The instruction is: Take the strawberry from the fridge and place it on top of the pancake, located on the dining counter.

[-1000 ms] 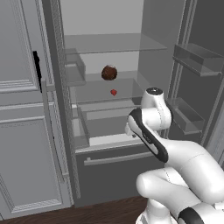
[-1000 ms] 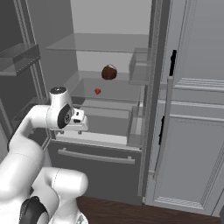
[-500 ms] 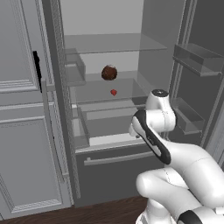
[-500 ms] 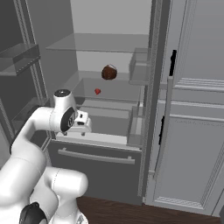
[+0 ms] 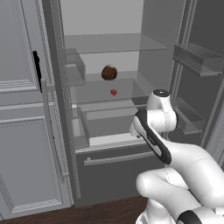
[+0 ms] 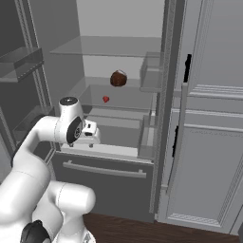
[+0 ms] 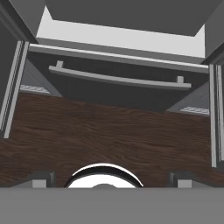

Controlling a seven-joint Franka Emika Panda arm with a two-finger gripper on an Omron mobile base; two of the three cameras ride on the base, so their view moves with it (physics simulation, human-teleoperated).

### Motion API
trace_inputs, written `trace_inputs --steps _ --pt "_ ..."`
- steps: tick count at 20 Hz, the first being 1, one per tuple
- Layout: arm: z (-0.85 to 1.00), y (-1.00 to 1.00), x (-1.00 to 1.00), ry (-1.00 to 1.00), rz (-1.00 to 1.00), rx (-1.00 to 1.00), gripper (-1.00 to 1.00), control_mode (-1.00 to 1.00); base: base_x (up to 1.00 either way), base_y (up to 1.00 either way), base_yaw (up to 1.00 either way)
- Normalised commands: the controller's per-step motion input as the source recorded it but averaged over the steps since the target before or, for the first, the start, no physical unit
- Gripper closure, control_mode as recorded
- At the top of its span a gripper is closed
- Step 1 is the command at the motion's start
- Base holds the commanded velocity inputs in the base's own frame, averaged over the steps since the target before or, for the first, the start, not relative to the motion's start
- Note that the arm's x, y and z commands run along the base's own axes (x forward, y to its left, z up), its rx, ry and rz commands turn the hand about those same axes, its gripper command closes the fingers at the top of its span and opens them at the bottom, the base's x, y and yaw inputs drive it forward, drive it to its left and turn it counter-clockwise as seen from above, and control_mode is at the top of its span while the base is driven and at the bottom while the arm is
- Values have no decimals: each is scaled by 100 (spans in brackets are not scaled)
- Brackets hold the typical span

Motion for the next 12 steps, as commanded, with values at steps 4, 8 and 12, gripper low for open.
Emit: trace_inputs --steps 4,8,12 --pt "0 0 -9 -3 0 0 -100 -100 0 0 0" --pt "0 0 -4 -1 -4 2 -100 -100 0 0 0" --pt "0 0 -8 -3 -9 0 -100 -100 0 0 0"
